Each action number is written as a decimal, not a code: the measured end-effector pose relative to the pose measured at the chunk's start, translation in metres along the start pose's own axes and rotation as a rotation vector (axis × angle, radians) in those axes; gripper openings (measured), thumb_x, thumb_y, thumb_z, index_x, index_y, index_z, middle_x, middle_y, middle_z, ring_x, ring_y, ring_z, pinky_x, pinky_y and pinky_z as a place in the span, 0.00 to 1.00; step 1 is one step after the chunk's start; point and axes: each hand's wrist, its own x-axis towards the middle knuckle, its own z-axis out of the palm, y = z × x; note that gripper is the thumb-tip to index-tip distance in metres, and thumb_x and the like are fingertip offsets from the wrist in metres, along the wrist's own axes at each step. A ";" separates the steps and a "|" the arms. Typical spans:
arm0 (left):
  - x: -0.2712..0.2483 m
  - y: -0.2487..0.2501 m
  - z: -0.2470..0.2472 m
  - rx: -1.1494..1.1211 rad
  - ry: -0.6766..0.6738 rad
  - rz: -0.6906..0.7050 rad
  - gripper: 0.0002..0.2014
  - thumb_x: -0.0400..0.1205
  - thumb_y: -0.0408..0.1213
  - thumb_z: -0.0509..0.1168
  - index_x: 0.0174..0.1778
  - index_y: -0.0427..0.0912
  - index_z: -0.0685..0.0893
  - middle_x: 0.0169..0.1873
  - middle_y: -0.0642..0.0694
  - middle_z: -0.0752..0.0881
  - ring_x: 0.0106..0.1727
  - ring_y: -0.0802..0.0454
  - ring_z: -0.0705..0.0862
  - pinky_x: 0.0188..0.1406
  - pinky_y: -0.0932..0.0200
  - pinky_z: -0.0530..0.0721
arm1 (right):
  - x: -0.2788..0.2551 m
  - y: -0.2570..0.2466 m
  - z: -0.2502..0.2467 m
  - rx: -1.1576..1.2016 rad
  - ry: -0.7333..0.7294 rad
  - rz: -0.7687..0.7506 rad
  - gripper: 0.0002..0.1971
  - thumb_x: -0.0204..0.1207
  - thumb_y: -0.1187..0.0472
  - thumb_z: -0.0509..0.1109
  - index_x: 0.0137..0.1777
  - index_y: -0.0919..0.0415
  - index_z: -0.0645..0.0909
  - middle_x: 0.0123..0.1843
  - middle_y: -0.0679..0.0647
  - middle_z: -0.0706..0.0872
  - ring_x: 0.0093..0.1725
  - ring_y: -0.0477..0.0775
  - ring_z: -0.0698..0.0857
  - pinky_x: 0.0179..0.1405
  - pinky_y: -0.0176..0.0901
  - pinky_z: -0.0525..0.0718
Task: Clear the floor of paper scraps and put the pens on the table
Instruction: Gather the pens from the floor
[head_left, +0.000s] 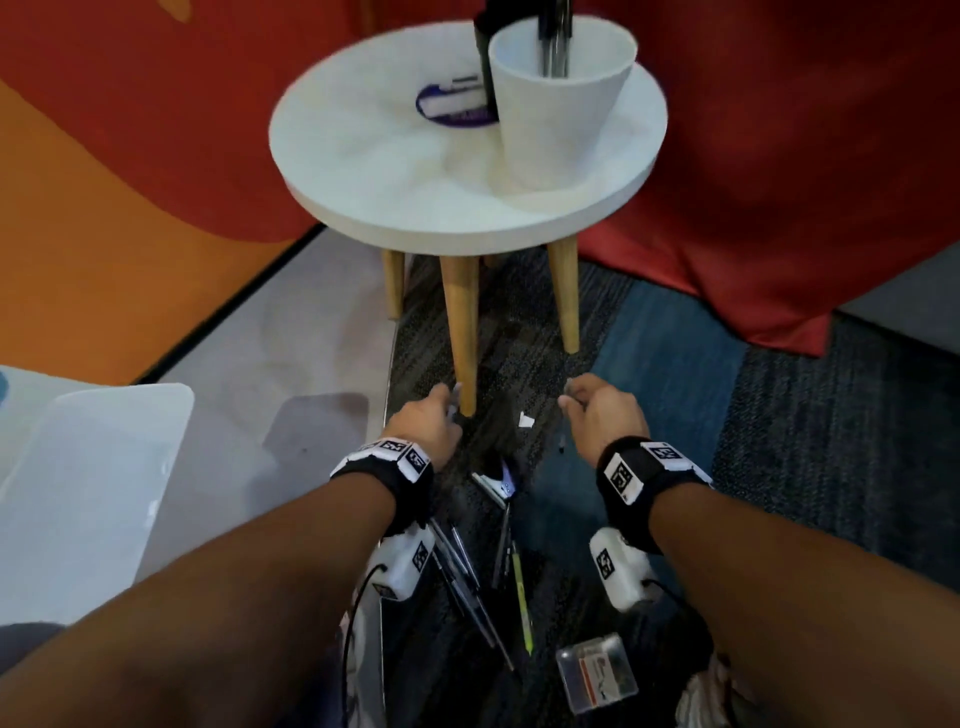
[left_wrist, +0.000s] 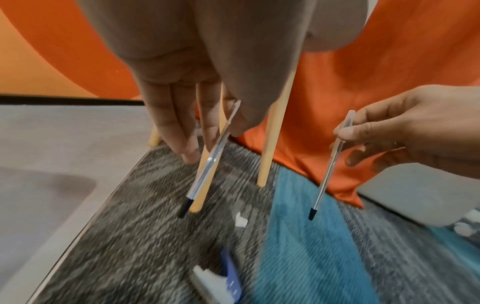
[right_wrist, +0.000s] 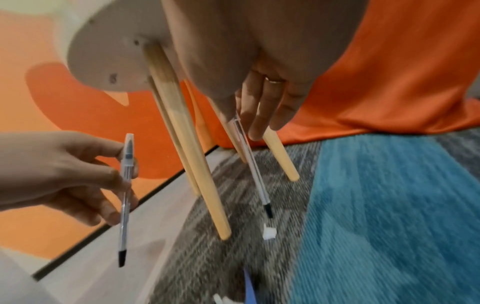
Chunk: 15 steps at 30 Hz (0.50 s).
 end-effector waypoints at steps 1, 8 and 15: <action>-0.005 0.007 -0.012 -0.018 0.034 0.022 0.09 0.84 0.43 0.58 0.55 0.44 0.69 0.45 0.37 0.85 0.43 0.35 0.83 0.38 0.52 0.78 | 0.000 -0.007 -0.012 0.038 0.029 -0.018 0.08 0.81 0.52 0.65 0.57 0.49 0.80 0.52 0.58 0.89 0.52 0.61 0.87 0.52 0.48 0.86; -0.039 0.066 -0.107 -0.176 0.340 0.250 0.07 0.84 0.46 0.59 0.48 0.47 0.77 0.42 0.44 0.87 0.47 0.42 0.85 0.42 0.53 0.79 | 0.002 -0.088 -0.098 0.244 0.332 -0.382 0.13 0.82 0.63 0.64 0.64 0.58 0.82 0.58 0.54 0.85 0.59 0.55 0.82 0.55 0.32 0.71; -0.065 0.130 -0.215 -0.325 0.660 0.459 0.12 0.81 0.43 0.67 0.32 0.51 0.76 0.27 0.56 0.79 0.30 0.62 0.76 0.27 0.74 0.68 | 0.004 -0.167 -0.182 0.426 0.512 -0.586 0.10 0.80 0.58 0.68 0.60 0.53 0.82 0.46 0.50 0.85 0.42 0.49 0.82 0.46 0.39 0.80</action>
